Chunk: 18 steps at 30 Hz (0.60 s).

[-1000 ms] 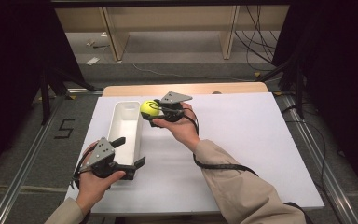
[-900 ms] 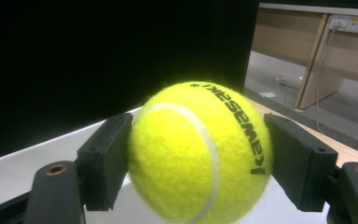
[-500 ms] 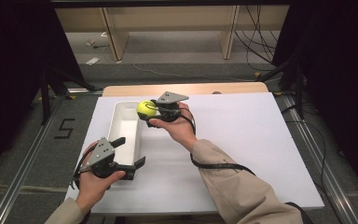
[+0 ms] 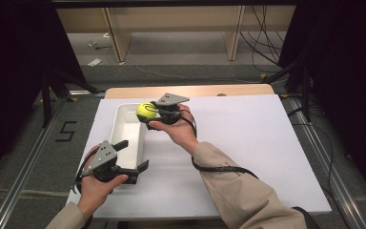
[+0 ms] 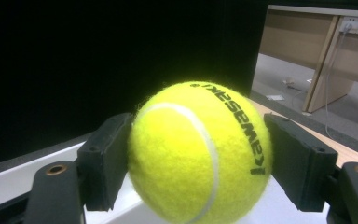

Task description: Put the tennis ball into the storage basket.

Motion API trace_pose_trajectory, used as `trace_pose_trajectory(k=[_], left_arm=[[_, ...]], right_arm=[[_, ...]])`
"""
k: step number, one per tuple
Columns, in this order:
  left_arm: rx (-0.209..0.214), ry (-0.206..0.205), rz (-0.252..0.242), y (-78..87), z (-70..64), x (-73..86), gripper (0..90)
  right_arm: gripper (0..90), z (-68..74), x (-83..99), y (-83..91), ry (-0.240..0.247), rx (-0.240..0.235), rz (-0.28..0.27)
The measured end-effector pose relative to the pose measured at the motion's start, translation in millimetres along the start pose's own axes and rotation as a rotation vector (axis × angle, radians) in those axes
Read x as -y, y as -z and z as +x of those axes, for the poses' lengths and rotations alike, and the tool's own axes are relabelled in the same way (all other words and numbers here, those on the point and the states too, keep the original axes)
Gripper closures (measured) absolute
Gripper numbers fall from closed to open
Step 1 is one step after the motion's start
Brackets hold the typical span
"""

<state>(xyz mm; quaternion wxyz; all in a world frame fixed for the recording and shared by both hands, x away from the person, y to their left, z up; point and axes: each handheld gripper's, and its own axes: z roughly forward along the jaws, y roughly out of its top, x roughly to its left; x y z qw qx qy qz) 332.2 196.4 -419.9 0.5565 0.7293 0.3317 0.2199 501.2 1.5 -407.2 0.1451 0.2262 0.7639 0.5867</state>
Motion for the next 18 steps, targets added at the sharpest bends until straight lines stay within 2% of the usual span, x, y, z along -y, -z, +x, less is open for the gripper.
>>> trace_pose_trajectory(k=[18], left_arm=[[0.004,-0.007,0.002,-0.3,-0.1,-0.2,0.0]], right_arm=[[27.4,3.0,-1.2,-7.6,0.003,-0.012,0.013]])
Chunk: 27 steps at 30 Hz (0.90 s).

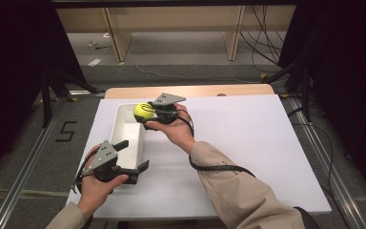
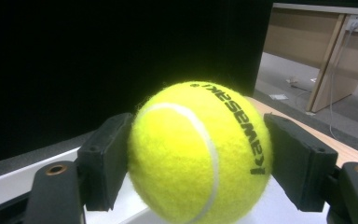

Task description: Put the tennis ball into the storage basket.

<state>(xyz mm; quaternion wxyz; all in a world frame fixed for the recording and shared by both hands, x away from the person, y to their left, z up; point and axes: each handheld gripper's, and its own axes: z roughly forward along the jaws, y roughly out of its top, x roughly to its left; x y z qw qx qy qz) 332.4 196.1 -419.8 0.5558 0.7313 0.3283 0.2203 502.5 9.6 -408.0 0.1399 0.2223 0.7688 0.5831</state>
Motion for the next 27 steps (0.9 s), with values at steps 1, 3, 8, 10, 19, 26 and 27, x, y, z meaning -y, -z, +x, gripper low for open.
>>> trace_pose_trajectory(k=[1,3,8,10,19,26,27], left_arm=[[0.0,0.001,-0.001,0.1,0.1,0.0,0.0],[-0.003,0.003,0.0,0.2,0.4,0.1,0.0],[-0.002,0.004,0.0,0.1,0.4,0.2,0.0],[-0.003,0.004,0.0,0.3,0.7,0.2,0.0],[-0.002,0.004,-0.002,0.3,0.5,0.0,0.0],[-0.002,0.004,-0.002,0.3,0.6,0.0,0.0],[-0.002,0.004,-0.002,0.3,0.6,0.0,0.0]], right_arm=[[27.4,0.1,0.0,-0.3,0.0,0.0,0.002],[27.4,0.4,0.1,-1.2,-0.001,-0.001,0.003],[27.4,1.1,-0.2,-3.8,-0.001,-0.004,0.003],[27.3,1.6,-0.7,-4.7,0.001,-0.006,0.003],[27.4,3.3,-3.2,-7.4,0.003,-0.01,0.003],[27.4,5.1,-4.8,-10.5,0.006,-0.017,0.006],[27.4,5.3,-4.9,-11.4,0.007,-0.016,0.0]])
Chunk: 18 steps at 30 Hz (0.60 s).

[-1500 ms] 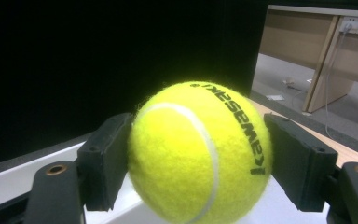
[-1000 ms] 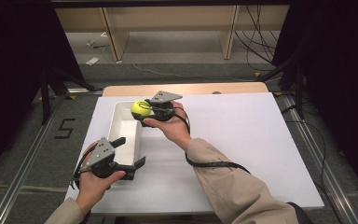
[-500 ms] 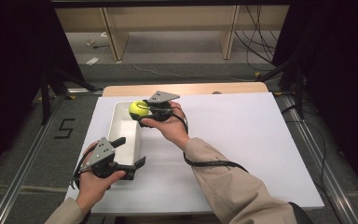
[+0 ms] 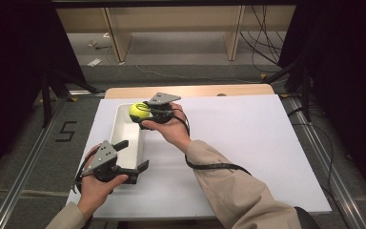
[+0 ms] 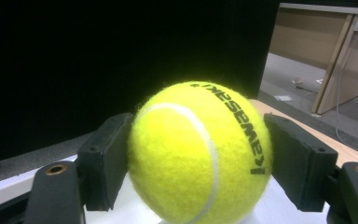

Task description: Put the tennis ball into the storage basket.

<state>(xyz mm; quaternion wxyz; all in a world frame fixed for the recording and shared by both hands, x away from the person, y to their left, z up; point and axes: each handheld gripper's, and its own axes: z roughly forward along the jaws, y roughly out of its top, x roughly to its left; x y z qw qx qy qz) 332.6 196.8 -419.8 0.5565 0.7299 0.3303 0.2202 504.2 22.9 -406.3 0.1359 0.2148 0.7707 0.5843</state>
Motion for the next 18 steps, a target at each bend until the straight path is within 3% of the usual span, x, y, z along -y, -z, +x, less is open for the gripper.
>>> trace_pose_trajectory(k=[18], left_arm=[[0.001,0.0,0.0,0.0,-0.1,0.0,0.0]], right_arm=[[27.4,4.7,-3.2,-8.5,0.0,-0.011,0.003]])
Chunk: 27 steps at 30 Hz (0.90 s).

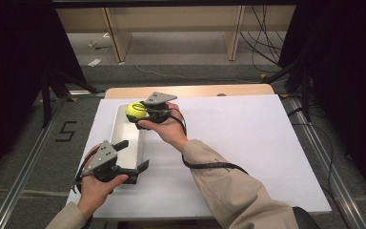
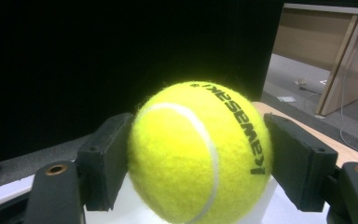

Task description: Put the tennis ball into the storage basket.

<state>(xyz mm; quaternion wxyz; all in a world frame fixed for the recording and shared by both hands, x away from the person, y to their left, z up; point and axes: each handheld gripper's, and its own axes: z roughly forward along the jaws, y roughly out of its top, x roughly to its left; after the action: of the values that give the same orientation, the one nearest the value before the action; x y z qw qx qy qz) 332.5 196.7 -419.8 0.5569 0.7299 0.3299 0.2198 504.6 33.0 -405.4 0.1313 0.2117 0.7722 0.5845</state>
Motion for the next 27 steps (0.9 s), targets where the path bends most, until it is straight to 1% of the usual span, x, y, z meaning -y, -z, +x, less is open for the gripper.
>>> trace_pose_trajectory(k=[27], left_arm=[[0.001,0.001,-0.001,0.1,0.1,-0.1,0.0]], right_arm=[[27.3,4.9,-0.3,-10.5,0.0,-0.017,0.008]])
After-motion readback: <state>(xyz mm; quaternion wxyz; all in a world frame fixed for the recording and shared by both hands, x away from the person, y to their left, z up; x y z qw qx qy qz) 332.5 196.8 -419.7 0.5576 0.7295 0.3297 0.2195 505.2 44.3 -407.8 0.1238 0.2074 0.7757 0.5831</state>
